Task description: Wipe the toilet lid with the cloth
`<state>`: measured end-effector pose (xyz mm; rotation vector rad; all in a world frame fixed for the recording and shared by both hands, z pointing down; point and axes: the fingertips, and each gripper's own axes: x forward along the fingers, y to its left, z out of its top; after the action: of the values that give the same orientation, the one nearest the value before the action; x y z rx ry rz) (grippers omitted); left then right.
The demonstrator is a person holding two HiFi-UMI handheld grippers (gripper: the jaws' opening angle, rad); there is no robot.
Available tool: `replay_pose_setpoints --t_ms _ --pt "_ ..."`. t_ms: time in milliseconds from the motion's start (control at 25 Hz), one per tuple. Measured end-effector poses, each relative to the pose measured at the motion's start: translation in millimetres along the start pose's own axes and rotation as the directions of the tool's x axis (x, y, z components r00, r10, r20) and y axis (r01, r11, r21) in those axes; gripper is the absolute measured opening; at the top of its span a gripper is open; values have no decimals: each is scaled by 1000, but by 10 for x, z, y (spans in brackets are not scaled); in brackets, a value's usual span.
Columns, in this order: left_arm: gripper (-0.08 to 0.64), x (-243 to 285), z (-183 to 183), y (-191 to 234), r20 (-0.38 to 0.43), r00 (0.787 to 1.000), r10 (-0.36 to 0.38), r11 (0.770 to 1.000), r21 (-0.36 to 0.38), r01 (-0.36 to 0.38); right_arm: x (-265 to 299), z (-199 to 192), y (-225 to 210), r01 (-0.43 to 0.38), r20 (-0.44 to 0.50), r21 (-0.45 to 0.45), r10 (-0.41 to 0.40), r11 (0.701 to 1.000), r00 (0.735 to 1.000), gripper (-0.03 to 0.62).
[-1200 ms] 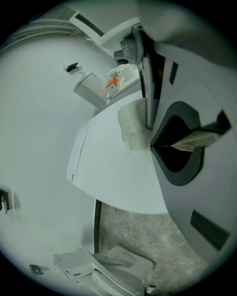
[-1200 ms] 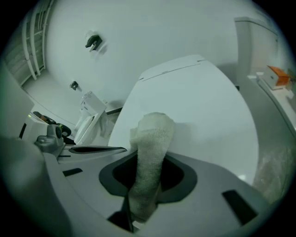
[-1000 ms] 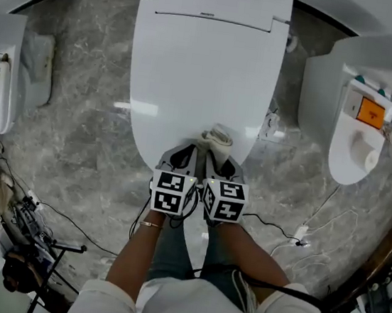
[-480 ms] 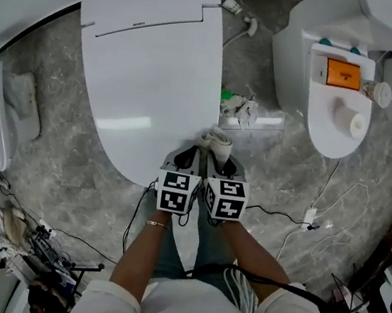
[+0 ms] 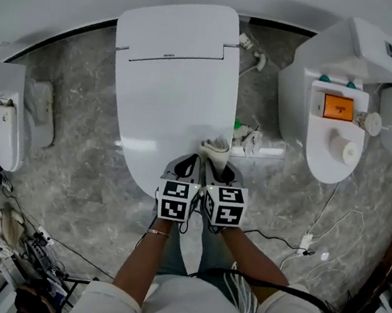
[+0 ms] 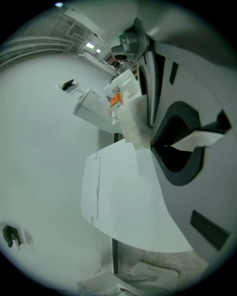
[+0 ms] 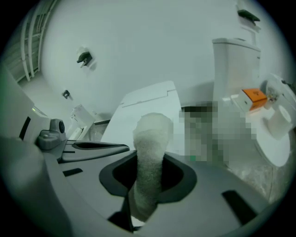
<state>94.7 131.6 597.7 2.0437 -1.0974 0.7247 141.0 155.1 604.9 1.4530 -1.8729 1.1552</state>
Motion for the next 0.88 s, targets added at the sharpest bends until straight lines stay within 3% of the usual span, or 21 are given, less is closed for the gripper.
replay_pose_setpoints --t_ms 440,640,880 --pt "15 -1241 1681 401 233 969 86 996 -11 -86 -686 1647 1207 -131 177 -147 156 980 972 101" --pt "15 -1745 2129 362 304 948 93 996 -27 -89 -1087 2074 1550 -151 233 -193 195 969 953 101" --pt "15 -2086 2409 296 339 937 84 996 6 -91 -1374 2303 1766 -161 277 -196 212 967 937 101"
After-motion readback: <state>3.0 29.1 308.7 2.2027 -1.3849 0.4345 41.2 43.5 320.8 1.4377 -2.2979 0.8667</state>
